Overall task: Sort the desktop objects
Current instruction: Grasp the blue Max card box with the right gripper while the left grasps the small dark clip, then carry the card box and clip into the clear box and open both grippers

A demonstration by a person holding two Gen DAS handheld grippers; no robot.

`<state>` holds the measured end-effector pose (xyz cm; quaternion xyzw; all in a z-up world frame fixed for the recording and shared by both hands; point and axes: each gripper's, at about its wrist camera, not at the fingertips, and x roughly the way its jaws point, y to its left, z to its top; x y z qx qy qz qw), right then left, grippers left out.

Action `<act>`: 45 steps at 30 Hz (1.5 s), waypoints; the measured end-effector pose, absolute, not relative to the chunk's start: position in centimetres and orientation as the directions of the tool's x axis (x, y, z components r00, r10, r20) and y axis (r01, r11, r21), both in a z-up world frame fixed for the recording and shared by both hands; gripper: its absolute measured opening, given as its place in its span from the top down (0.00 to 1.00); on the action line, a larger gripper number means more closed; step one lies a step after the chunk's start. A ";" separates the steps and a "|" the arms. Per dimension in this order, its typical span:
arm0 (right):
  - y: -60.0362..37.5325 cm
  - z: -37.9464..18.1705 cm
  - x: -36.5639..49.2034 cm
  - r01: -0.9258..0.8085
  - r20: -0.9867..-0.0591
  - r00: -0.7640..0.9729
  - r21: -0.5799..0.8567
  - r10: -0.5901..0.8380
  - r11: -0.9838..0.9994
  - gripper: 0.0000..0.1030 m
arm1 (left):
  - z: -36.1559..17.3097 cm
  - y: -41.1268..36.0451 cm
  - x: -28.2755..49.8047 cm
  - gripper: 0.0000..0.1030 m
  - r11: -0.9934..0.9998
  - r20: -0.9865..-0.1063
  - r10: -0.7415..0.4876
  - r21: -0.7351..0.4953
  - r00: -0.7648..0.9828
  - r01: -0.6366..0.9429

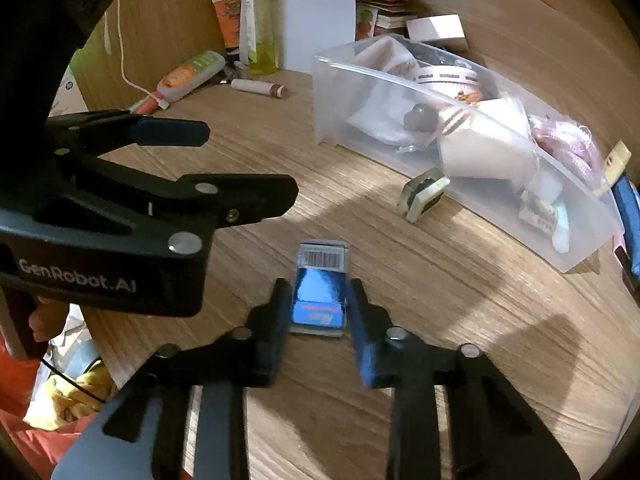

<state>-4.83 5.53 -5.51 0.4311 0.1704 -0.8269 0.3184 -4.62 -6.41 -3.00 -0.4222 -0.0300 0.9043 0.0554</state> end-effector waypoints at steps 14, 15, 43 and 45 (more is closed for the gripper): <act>16.6 -2.4 -7.7 0.476 -0.771 -0.546 0.037 -0.328 -0.879 0.76 | -4.2 -0.1 -10.1 0.09 -0.980 -0.789 0.164 -0.063 -0.591 -0.189; 17.4 -2.2 -8.0 0.462 -0.768 -0.551 0.047 -0.328 -0.886 0.76 | -4.3 0.1 -10.5 0.09 -0.980 -0.792 0.159 -0.056 -0.589 -0.190; 18.5 0.1 -11.1 0.442 -0.713 -0.584 0.120 -0.387 -0.889 0.76 | -1.9 0.5 -8.8 0.85 -0.962 -0.731 0.267 -0.157 -0.628 -0.226; 18.4 0.6 -11.1 0.445 -0.704 -0.590 0.125 -0.395 -0.887 0.76 | -0.9 0.2 -8.1 0.85 -0.959 -0.710 0.278 -0.161 -0.647 -0.235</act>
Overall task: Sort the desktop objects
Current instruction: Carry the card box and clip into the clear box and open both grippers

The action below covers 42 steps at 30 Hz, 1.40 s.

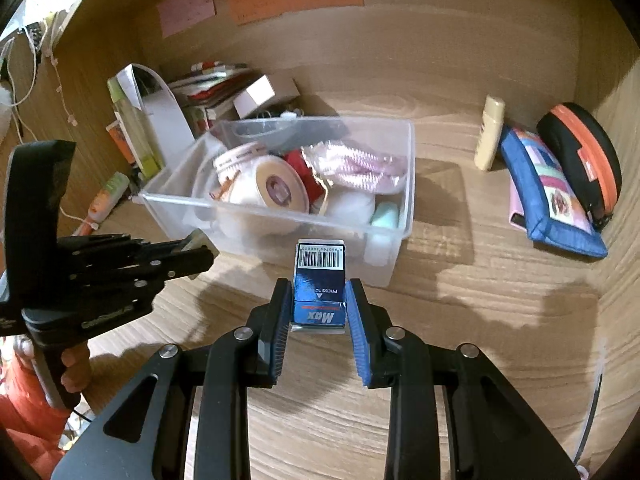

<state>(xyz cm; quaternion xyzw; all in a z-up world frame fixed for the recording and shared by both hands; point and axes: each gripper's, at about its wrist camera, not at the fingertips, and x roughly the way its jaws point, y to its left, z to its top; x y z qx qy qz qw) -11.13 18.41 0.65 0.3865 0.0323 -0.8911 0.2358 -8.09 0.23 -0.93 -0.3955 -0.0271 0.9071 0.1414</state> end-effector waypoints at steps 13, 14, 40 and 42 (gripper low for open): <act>18.6 2.9 -14.0 0.410 -0.661 -0.643 0.131 -0.388 -0.903 0.76 | 3.0 -2.8 -9.9 0.85 -0.970 -0.628 0.244 -0.153 -0.739 -0.190; 18.6 2.8 -14.4 0.406 -0.663 -0.642 0.131 -0.384 -0.905 0.76 | 2.9 -2.9 -10.1 0.85 -0.972 -0.631 0.236 -0.151 -0.739 -0.182; 15.7 0.8 -17.4 0.411 -0.709 -0.625 0.058 -0.327 -0.910 0.53 | -0.2 -3.4 -12.9 0.63 -0.986 -0.662 0.166 -0.112 -0.731 -0.123; 15.6 1.1 -16.9 0.415 -0.704 -0.629 0.054 -0.330 -0.908 0.53 | 0.2 -3.3 -12.6 0.59 -0.987 -0.654 0.160 -0.104 -0.739 -0.122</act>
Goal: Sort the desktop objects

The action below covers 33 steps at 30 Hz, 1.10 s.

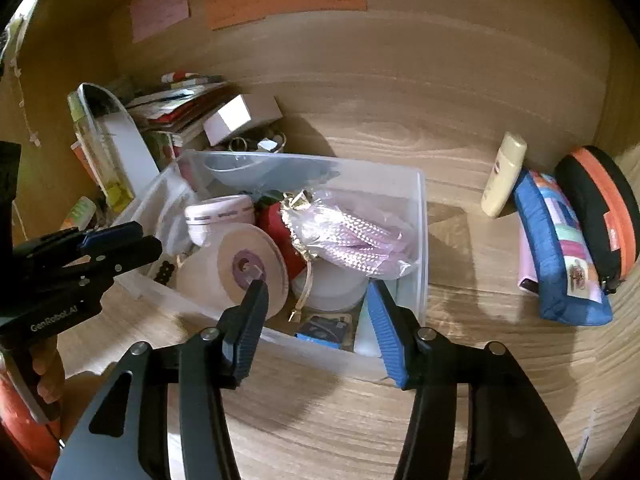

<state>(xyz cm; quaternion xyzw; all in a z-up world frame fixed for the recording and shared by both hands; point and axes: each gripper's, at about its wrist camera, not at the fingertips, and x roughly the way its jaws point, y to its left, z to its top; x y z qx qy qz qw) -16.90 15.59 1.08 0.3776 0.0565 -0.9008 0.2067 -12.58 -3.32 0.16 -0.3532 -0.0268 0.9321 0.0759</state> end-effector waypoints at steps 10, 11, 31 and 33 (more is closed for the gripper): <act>15.4 2.6 -14.2 0.412 -0.658 -0.685 0.004 -0.313 -0.911 0.24 | 1.8 -2.6 -10.3 0.31 -0.995 -0.600 0.102 -0.043 -0.793 -0.096; 15.4 2.7 -13.9 0.413 -0.655 -0.687 0.004 -0.315 -0.911 0.18 | 1.9 -2.6 -10.1 0.30 -0.995 -0.597 0.099 -0.038 -0.796 -0.095; 16.3 2.5 -11.8 0.375 -0.651 -0.704 0.001 -0.285 -0.927 0.08 | 1.6 -2.7 -8.2 0.05 -1.000 -0.564 0.027 -0.019 -0.826 -0.020; 16.2 2.6 -11.6 0.379 -0.647 -0.708 -0.007 -0.285 -0.925 0.07 | 1.5 -2.8 -8.3 0.05 -0.999 -0.569 0.037 -0.028 -0.822 -0.026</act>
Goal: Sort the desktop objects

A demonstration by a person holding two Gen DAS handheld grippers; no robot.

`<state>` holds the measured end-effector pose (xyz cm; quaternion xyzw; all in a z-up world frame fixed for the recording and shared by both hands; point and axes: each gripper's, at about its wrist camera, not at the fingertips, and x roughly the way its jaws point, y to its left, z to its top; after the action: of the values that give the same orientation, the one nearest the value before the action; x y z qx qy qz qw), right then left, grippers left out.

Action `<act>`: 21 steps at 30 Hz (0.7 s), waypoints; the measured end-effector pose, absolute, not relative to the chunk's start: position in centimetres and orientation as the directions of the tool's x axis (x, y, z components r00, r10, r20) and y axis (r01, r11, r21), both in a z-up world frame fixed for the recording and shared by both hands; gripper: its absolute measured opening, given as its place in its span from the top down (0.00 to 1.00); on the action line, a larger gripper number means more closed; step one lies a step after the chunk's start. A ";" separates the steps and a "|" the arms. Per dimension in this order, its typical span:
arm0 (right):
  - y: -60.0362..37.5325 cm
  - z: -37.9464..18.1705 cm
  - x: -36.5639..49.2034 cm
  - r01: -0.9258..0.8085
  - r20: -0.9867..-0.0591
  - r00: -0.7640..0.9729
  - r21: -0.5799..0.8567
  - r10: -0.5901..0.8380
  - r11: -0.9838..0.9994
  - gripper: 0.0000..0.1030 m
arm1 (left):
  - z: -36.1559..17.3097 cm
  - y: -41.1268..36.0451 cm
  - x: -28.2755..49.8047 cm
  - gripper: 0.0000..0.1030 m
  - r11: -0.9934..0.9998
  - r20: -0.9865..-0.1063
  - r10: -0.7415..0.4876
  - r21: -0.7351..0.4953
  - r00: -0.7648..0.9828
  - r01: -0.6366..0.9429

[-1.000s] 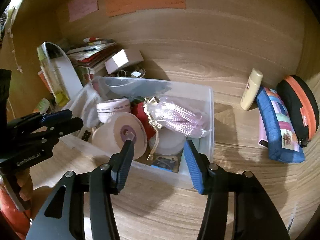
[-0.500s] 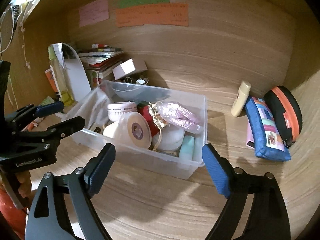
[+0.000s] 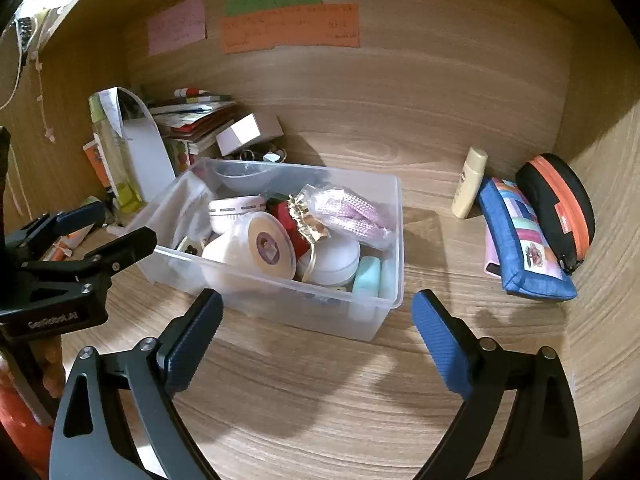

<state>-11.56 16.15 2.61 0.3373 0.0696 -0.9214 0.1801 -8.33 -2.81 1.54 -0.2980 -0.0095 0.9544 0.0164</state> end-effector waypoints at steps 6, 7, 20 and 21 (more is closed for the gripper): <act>15.9 2.6 -11.2 0.389 -0.644 -0.711 -0.025 -0.283 -0.921 0.07 | 1.4 -3.0 -8.4 0.05 -0.999 -0.579 0.045 -0.046 -0.814 -0.023; 15.8 2.6 -11.2 0.390 -0.644 -0.710 -0.026 -0.283 -0.920 0.07 | 1.4 -2.9 -8.4 0.05 -0.999 -0.580 0.047 -0.046 -0.813 -0.025; 15.9 2.5 -11.1 0.395 -0.651 -0.701 -0.017 -0.290 -0.919 0.07 | 1.2 -2.6 -8.5 0.05 -0.999 -0.591 0.045 -0.045 -0.806 -0.023; 15.9 2.5 -11.1 0.396 -0.652 -0.700 -0.017 -0.290 -0.918 0.07 | 1.2 -2.6 -8.5 0.05 -0.999 -0.589 0.045 -0.044 -0.807 -0.024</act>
<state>-11.14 15.93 2.49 0.3390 0.0783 -0.9187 0.1867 -8.45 -2.61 1.19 -0.3105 -0.0173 0.9502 0.0183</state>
